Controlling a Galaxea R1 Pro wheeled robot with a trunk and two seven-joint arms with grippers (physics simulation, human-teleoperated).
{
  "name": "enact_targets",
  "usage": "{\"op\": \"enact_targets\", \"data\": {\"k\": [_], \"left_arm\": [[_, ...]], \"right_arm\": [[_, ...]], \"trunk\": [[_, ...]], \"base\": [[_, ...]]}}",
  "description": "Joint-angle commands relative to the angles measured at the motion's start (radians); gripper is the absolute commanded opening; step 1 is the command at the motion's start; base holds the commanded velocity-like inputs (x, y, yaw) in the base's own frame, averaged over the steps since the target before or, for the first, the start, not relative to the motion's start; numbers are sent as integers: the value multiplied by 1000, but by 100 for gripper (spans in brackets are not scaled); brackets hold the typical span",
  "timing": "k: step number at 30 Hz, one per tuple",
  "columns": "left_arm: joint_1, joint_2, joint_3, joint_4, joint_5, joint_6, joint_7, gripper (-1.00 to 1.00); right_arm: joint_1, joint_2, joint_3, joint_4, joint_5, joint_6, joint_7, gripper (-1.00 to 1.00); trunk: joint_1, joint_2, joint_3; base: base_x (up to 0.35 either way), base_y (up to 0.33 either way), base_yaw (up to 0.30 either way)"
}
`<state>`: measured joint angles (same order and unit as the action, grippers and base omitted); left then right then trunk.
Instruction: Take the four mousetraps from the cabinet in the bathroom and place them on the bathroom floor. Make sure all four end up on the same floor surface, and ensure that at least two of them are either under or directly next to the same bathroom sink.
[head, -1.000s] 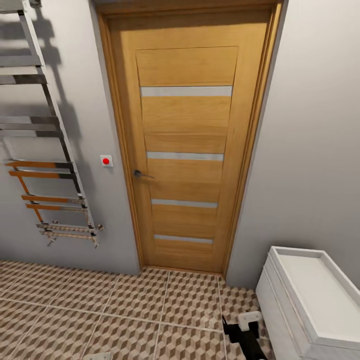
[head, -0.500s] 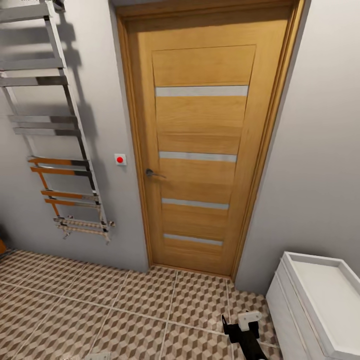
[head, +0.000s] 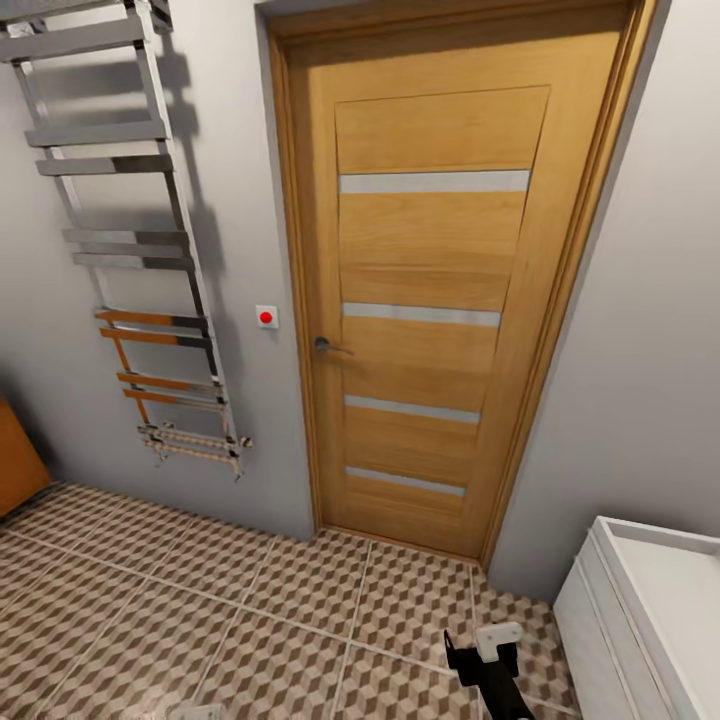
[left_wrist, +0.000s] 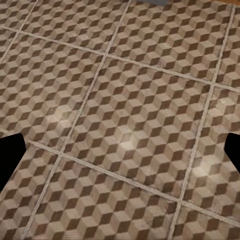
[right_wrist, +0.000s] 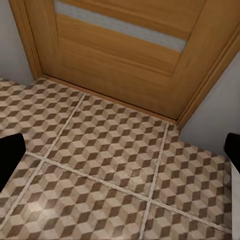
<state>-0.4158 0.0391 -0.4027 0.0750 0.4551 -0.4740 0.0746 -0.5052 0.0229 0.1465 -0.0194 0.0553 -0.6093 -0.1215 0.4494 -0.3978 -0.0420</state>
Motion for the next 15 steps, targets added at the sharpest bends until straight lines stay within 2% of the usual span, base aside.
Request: {"op": "enact_targets", "data": {"k": [1, 15], "left_arm": [[-2, -1, -8, 3, 4, -5, 3, 100], [-2, -1, -8, 3, 4, -5, 3, 100]], "right_arm": [[-1, 0, 7, 1, 6, -1, -10, 100], [-1, 0, 7, 1, 6, -1, -10, 100]], "trunk": [[1, -2, -2], [1, -2, -2]], "base": [[0, 0, 160], [0, 0, 160]]}}
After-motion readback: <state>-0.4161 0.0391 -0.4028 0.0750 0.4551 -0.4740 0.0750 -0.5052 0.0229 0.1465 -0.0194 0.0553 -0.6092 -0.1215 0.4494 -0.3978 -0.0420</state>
